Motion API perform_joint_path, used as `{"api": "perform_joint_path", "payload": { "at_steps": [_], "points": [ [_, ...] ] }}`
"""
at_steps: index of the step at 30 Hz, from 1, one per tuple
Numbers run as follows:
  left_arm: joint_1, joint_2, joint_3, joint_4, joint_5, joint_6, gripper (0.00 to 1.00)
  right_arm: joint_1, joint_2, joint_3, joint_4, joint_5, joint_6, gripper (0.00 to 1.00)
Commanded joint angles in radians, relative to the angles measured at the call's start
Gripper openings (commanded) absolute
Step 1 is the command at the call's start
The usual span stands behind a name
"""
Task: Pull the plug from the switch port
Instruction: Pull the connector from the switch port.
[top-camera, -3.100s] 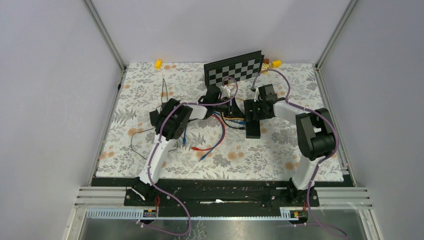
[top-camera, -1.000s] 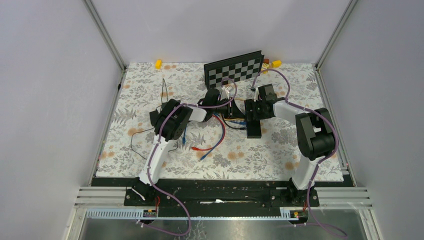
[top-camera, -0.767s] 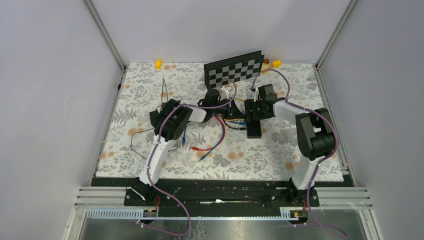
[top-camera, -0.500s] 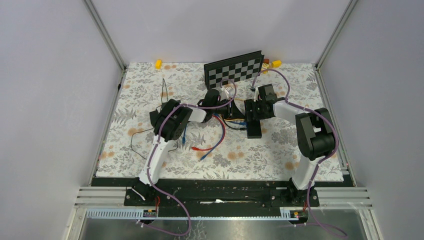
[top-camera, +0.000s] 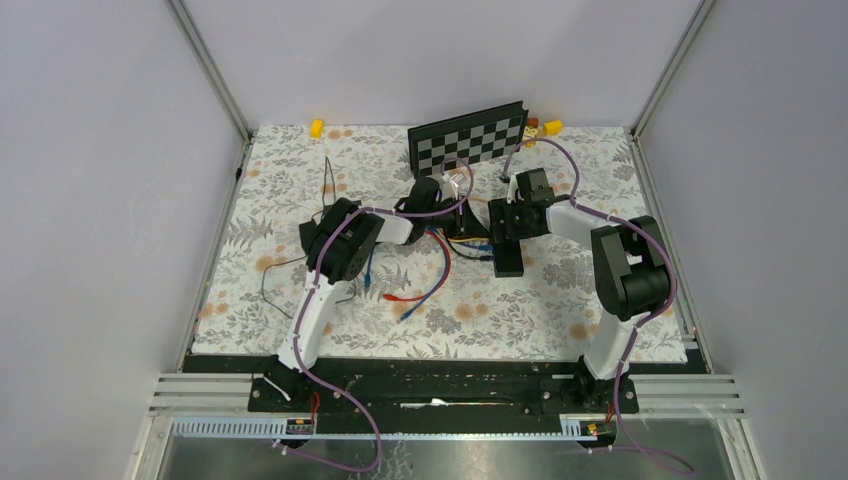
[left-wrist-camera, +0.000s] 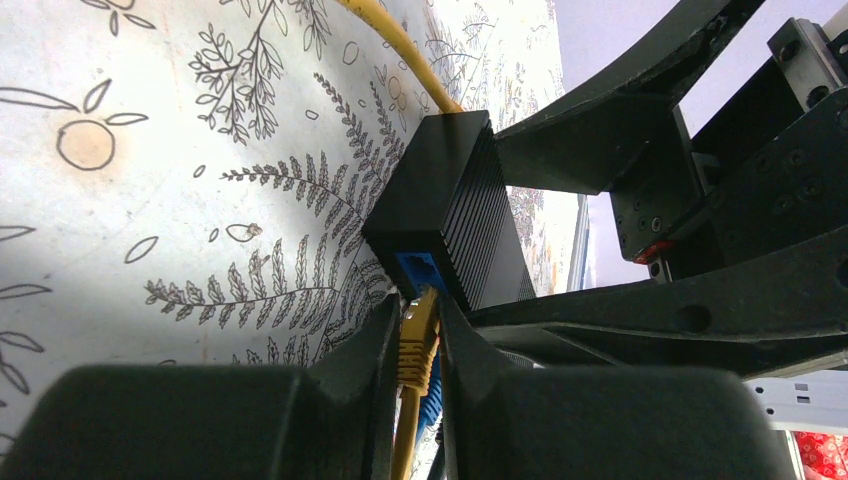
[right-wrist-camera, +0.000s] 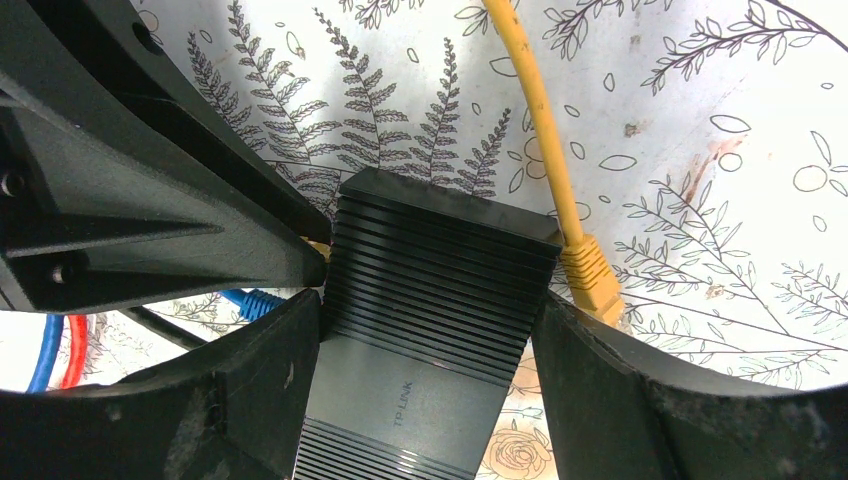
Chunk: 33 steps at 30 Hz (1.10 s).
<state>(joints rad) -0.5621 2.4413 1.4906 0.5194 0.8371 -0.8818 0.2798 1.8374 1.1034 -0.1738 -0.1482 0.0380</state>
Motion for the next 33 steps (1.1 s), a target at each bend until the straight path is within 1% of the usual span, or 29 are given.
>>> {"api": "perform_joint_path", "payload": {
  "at_steps": [1, 7, 12, 18, 27, 33],
  "points": [
    [0.012, 0.028, -0.057, -0.18, -0.05, 0.049, 0.0, -0.007, 0.005, 0.009, -0.027, 0.078, -0.049, 0.57],
    [0.011, 0.019, -0.08, -0.157, -0.055, 0.026, 0.0, -0.007, 0.009, 0.009, -0.026, 0.073, -0.049, 0.57],
    [0.013, 0.018, -0.068, -0.182, -0.053, 0.049, 0.0, -0.007, 0.018, 0.021, -0.033, 0.046, -0.066, 0.57],
    [0.018, 0.015, -0.075, -0.179, -0.049, 0.058, 0.0, -0.008, 0.016, 0.027, -0.035, 0.054, -0.076, 0.57],
    [0.03, 0.018, -0.101, -0.121, -0.055, 0.002, 0.0, -0.01, 0.005, 0.015, -0.035, 0.085, -0.05, 0.56],
    [0.044, 0.008, -0.087, -0.17, -0.066, 0.05, 0.0, -0.017, 0.007, 0.015, -0.033, 0.093, -0.054, 0.55]
  ]
}}
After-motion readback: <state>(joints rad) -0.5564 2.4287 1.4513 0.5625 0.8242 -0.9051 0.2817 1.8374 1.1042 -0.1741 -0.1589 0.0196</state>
